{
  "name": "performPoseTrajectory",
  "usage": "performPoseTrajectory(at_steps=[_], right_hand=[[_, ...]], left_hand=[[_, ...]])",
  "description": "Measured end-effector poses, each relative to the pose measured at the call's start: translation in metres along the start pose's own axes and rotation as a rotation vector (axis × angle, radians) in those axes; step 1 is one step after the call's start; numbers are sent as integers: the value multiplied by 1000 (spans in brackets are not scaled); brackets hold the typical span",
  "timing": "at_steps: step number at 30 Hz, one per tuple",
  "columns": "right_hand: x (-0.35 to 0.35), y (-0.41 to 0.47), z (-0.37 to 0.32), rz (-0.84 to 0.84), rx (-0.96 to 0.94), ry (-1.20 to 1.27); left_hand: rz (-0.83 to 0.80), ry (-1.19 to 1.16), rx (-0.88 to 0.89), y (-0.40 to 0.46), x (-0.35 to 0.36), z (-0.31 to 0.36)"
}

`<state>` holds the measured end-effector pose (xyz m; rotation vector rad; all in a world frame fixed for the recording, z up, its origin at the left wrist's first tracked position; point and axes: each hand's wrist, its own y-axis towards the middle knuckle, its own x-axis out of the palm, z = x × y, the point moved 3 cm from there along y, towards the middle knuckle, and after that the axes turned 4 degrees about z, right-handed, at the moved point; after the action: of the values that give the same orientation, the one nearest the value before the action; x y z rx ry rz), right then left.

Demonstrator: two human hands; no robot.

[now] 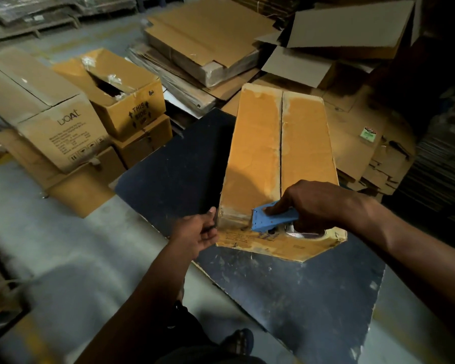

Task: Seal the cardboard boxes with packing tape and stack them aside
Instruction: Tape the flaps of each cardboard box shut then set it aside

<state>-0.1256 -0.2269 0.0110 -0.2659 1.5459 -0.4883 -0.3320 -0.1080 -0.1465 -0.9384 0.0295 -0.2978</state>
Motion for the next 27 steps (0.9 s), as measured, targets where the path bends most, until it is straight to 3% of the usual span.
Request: performPoseTrajectory(at_steps=[4,11,16,18,19,21,23,24,27], right_hand=[[-4,2,-1,-35,11,-21],[-8,0,-5,-51,0,-31],[-9,4,-9,-61,33,-26],[-10,4,-10,-77,43,-29],[-11,3,-12,-86,44,-31],[-13,0,-15,-111,45,-34],[-15,-1,-16,-134,62,-30],[-17,-1,-16,-141,71,-28],[-19,-2,-19,-156,85,-40]], left_hand=[[-126,30,-192,2,2,-5],[-245,223,-292,2,-11,-4],[69,374,-175,19,-23,-36],[228,337,89,23,-25,-37],[285,350,322,20,-25,-32],[317,436,1009,-4,-19,-14],[145,640,1708,-37,4,-3],[60,800,1919,-41,16,0],[-18,1241,2096,-4,32,-3]])
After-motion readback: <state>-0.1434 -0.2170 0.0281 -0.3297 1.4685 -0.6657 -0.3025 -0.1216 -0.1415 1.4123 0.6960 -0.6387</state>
